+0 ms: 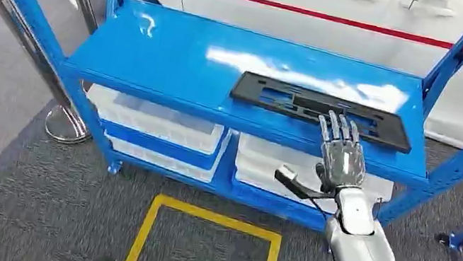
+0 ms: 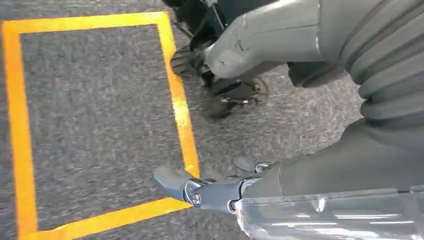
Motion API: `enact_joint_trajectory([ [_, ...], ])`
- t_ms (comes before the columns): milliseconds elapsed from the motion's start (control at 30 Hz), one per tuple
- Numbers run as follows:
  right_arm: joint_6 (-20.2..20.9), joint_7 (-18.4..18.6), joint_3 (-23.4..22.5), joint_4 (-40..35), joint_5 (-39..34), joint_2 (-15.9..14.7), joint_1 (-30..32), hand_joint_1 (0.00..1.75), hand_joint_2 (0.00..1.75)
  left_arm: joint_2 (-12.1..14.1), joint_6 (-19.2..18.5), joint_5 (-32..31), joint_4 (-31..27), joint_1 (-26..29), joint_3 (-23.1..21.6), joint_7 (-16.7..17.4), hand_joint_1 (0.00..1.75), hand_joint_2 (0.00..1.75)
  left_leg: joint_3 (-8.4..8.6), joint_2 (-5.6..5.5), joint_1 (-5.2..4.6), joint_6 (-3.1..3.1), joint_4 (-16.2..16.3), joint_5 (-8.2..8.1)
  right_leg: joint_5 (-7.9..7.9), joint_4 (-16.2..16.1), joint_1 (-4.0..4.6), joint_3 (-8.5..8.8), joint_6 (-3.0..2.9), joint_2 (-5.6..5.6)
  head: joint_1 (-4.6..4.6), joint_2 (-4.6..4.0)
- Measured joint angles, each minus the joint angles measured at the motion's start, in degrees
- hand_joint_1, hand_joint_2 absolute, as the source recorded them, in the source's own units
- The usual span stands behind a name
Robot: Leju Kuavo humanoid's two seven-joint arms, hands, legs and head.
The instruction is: Take the parts from the cabinet and place them on the table.
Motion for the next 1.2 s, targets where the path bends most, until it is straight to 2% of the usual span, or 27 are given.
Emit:
enact_joint_trajectory([
  [33,0.0,0.0,0.0,0.0,0.0,0.0,0.1,0.00,1.75,0.0,0.0,0.0,0.0,0.1,0.0,0.0,0.00,1.75,-2.63,0.00,0.11,-0.18,4.5,-1.50,-0.21,0.0,0.04,0.16,-0.04,0.01,0.00,0.00],
  [67,0.0,0.0,0.0,0.0,0.0,0.0,0.2,0.00,1.75,0.0,0.0,0.0,0.0,0.2,0.0,0.0,0.00,1.75,-4.78,0.00,0.16,-0.23,7.7,-1.84,-0.41,0.0,0.09,0.36,-0.02,0.05,-0.02,0.00],
  [100,0.0,0.0,0.0,0.0,0.0,0.0,0.3,0.00,1.75,0.0,0.0,0.0,0.0,0.3,0.0,0.0,0.00,1.75,-5.46,0.00,0.16,-0.17,7.6,-0.57,-0.65,0.0,0.10,0.66,0.01,0.13,0.00,0.00],
  [133,0.0,0.0,0.0,0.0,0.0,0.0,0.4,0.00,1.75,0.0,0.0,0.0,0.0,0.4,0.0,0.0,0.00,1.75,-4.71,-0.01,0.16,-0.01,4.9,2.00,-0.92,0.0,0.11,1.06,0.08,0.23,-0.02,0.00],
  [200,0.0,0.0,0.0,-0.1,0.0,0.0,0.3,0.00,1.75,0.0,0.0,0.0,0.0,0.3,0.0,0.0,0.00,1.75,-0.28,-0.03,0.05,0.84,-6.0,8.92,-1.63,0.0,0.19,2.26,0.33,0.32,-0.02,0.00],
  [233,0.0,0.0,0.0,-0.2,0.0,0.0,0.3,0.00,1.75,0.0,0.0,0.0,0.0,0.3,0.0,0.0,0.00,1.75,1.07,-0.09,-0.34,1.49,-9.1,9.45,-1.89,-0.1,0.04,2.43,0.49,0.27,0.07,0.00],
  [267,0.0,0.0,0.0,-0.2,0.0,0.0,0.2,0.00,1.75,0.1,0.0,0.0,0.0,0.2,0.0,0.0,0.00,1.75,1.41,-0.07,-0.66,1.72,-9.9,9.29,-1.87,-0.1,0.34,2.31,0.85,0.34,-0.02,0.00],
  [300,0.0,0.0,-0.1,-0.2,-0.1,0.0,0.4,0.00,1.75,0.1,0.0,0.0,0.0,0.1,0.0,0.0,0.00,1.75,1.64,-0.07,-0.75,1.95,-10.5,8.70,-1.76,-0.2,0.11,2.04,1.19,0.29,0.02,0.00],
  [367,0.0,-0.2,-0.3,-0.7,-0.1,0.0,0.7,0.00,1.75,0.1,0.1,0.2,0.0,0.2,0.0,0.0,0.00,1.75,1.60,-0.23,-0.83,2.13,-10.7,8.66,-1.66,-0.8,0.04,2.30,1.83,0.25,0.02,0.00],
  [400,0.0,-0.2,-0.5,-1.1,-0.2,0.0,0.8,0.00,1.75,0.1,0.2,0.6,0.0,0.2,0.0,0.0,0.00,1.75,2.47,-0.15,-0.20,2.61,-12.1,9.10,-2.03,-1.0,0.39,2.49,2.30,0.17,0.04,0.00],
  [433,0.0,-0.2,-0.7,-1.3,-0.2,0.0,0.8,0.00,1.75,0.0,0.4,0.9,0.0,0.1,0.0,0.0,0.00,1.75,2.99,-0.06,-0.24,2.74,-12.8,9.31,-2.64,0.2,0.23,2.35,2.41,0.06,0.06,0.00],
  [467,0.0,-0.2,-0.8,-1.5,-0.2,0.0,0.7,0.00,1.75,0.0,0.5,1.0,0.0,0.0,0.0,0.0,0.00,1.75,3.13,-0.01,-0.21,3.01,-12.9,9.32,-4.18,2.9,0.23,0.95,2.40,0.08,0.09,0.00],
  [533,0.0,-0.2,-1.3,-1.6,-0.3,-0.2,1.1,0.00,1.75,-0.2,0.6,1.0,0.0,-0.1,0.0,0.0,0.00,1.75,3.17,-0.07,-0.29,3.37,-12.9,9.08,-7.93,11.9,0.20,-4.01,2.69,0.11,0.04,0.00],
  [567,0.0,-0.2,-1.3,-1.6,-0.3,-0.2,1.5,0.00,1.75,-0.2,0.6,1.1,0.0,0.0,0.0,-0.1,0.00,1.75,3.21,-0.08,-0.32,3.43,-12.8,8.94,-8.75,15.4,0.18,-6.26,2.82,0.11,0.09,0.00],
  [800,0.0,-0.2,-1.3,-1.6,-0.3,-0.2,1.5,0.00,1.75,-0.2,0.6,1.1,0.0,0.0,0.0,-0.1,0.00,1.75,3.21,-0.08,-0.32,3.43,-12.8,8.94,-8.75,15.4,0.18,-6.26,2.82,0.11,0.09,0.00],
  [933,0.0,-0.2,-1.3,-1.6,-0.3,-0.2,1.8,0.00,1.75,-0.2,0.6,1.1,0.0,0.1,0.0,-0.2,0.00,1.75,3.27,-0.11,-0.32,3.43,-12.7,8.84,-8.48,16.5,0.16,-7.28,2.87,0.10,0.07,0.00],
  [967,0.0,-0.2,-1.3,-1.8,-0.3,-0.2,2.1,0.00,1.75,-0.2,0.6,1.1,0.0,0.2,0.0,-0.2,0.00,1.75,3.39,-0.15,-0.31,3.34,-12.6,8.64,-6.82,15.7,0.08,-7.45,2.95,0.07,0.09,0.00],
  [1033,0.0,-0.2,-1.3,-2.0,-0.3,-0.2,2.3,0.00,1.75,-0.2,0.6,1.1,0.0,0.2,0.0,-0.2,0.00,1.75,3.58,-0.18,-0.27,3.24,-12.3,8.27,-3.41,11.5,-0.04,-5.93,3.00,0.03,0.07,0.00],
  [1067,0.0,-0.2,-1.4,-2.6,-0.1,-0.2,2.4,0.00,1.75,-0.3,0.5,1.0,0.0,0.2,0.0,-0.7,0.00,1.75,3.56,-0.25,-0.70,2.25,-10.9,6.90,0.53,0.4,0.35,-0.82,2.60,-0.01,0.11,0.00],
  [1100,0.0,-0.3,-1.5,-5.1,0.5,-0.2,4.7,0.00,1.75,-0.3,-0.3,0.6,0.0,0.8,0.0,-2.0,0.00,1.75,3.88,-0.23,-0.61,1.18,-11.1,6.21,0.12,0.0,0.31,-0.68,1.13,0.19,0.07,0.00],
  [1133,0.0,-0.3,-1.5,-7.4,0.7,0.0,6.2,0.00,1.75,0.0,-0.5,0.4,0.0,1.3,-0.3,-2.8,0.00,1.75,0.05,-0.13,-0.10,0.00,-2.4,1.97,-0.56,-0.5,-0.06,0.74,-0.08,0.02,-0.02,0.00],
  [1167,0.0,-0.3,-1.5,-8.0,0.7,0.0,7.1,0.00,1.75,0.0,-0.5,0.3,0.0,1.6,-0.4,-2.8,0.00,1.75,-4.82,-0.13,0.14,-0.36,6.0,-0.66,-1.11,-0.4,0.08,1.23,-0.08,0.02,-0.02,0.00],
  [1200,0.0,-0.3,-1.5,-8.2,0.7,0.0,7.5,0.00,1.75,0.0,-0.5,0.2,0.0,1.9,-0.5,-2.8,0.00,1.75,-6.19,-0.12,0.17,-0.40,7.8,-0.27,-1.43,-0.4,0.10,1.66,-0.05,0.04,-0.04,0.00],
])
